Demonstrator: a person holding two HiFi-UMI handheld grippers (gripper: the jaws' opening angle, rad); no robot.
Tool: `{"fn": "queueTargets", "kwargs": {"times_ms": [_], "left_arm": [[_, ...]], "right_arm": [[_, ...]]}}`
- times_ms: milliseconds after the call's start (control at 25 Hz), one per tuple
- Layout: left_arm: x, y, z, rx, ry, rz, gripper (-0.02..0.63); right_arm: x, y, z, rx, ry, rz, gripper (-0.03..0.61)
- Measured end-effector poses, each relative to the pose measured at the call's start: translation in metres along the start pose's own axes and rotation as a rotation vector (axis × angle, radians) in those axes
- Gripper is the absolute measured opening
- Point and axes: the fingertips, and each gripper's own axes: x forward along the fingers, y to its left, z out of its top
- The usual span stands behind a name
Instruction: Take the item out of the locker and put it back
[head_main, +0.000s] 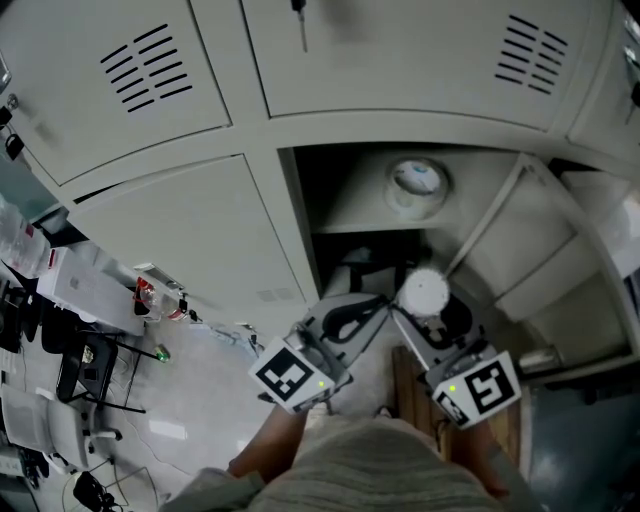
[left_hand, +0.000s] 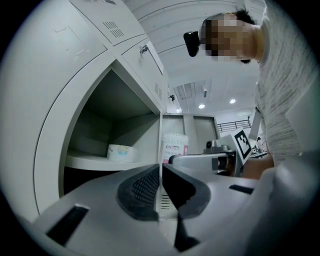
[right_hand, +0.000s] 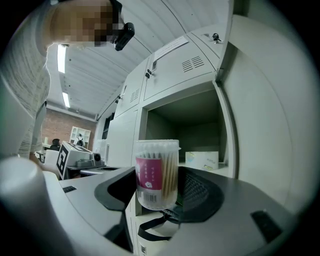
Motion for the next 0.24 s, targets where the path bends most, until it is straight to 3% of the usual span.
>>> {"fn": "queueTargets", "kwargs": {"times_ms": [240], "left_arm": [[0.0001, -0.0010, -0.0008, 0.002, -0.002, 0.003, 0.006]], "right_arm": [[-0.0009, 0.0059, 0.0027, 0.045, 0.003, 0.010, 0.258]]}}
